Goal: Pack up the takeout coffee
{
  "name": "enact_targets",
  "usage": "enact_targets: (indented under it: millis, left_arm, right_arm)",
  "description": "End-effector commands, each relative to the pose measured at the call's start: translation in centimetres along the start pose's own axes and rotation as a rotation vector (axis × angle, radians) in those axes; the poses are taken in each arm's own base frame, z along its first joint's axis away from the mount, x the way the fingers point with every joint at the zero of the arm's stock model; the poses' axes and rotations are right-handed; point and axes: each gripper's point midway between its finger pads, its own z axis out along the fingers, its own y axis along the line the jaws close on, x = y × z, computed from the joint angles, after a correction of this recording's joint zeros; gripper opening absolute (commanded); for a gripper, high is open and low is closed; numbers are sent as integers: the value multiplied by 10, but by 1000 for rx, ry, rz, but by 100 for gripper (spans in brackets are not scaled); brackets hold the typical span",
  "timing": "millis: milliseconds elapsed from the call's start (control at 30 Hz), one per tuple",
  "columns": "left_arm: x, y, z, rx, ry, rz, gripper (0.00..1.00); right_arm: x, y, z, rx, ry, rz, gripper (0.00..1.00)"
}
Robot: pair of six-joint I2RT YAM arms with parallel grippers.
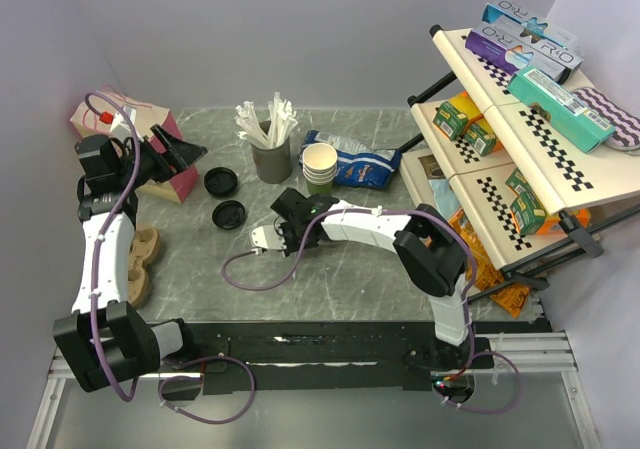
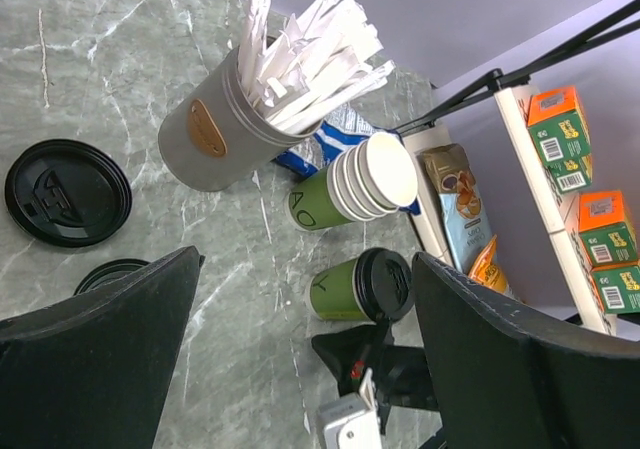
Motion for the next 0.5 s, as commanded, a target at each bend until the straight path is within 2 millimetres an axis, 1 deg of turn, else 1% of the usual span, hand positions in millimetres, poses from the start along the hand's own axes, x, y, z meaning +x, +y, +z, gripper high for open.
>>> enact_targets:
  millis: [0,167,233,267,300,333,367,400,433,467]
  left_arm:
    - [-6,-12,-3,50,-16,17,92]
    - [-8,-15,-2,63,-13,41,93]
    - [-10,-14,-2,59,-9,64,94]
    - [-20,-18,-2,58,-23,120,95]
    - [-20,-15,-2,43,-9,125,95]
    - [-24,-16,-2,38,-10,149,96]
    - [-36,-23,-4,42,-26,215,96]
    - [-37,-20,-3,27,-14,222,97]
    - [-41,-22,-3,27,-11,242,98]
    - [-53,-29,-5,31,-28,298,98]
  right_arm:
    - [21,-10,5,25,51,11,0]
    - [24,-13,2,33,51,27,0]
    - [21,-14,0,29,37,30,0]
    - [18,-12,-4,18,22,33,0]
    - [10,-9,-7,-4,-23,38,0]
    - [3,-10,-15,-1,-55,45,0]
    - [-3,-8,-20,-11,-86,50,0]
    - [-10,-7,-24,-23,-116,56,0]
    - [-22,-4,-32,-48,-177,79,0]
    - [-30,-4,-39,-67,-206,89,8]
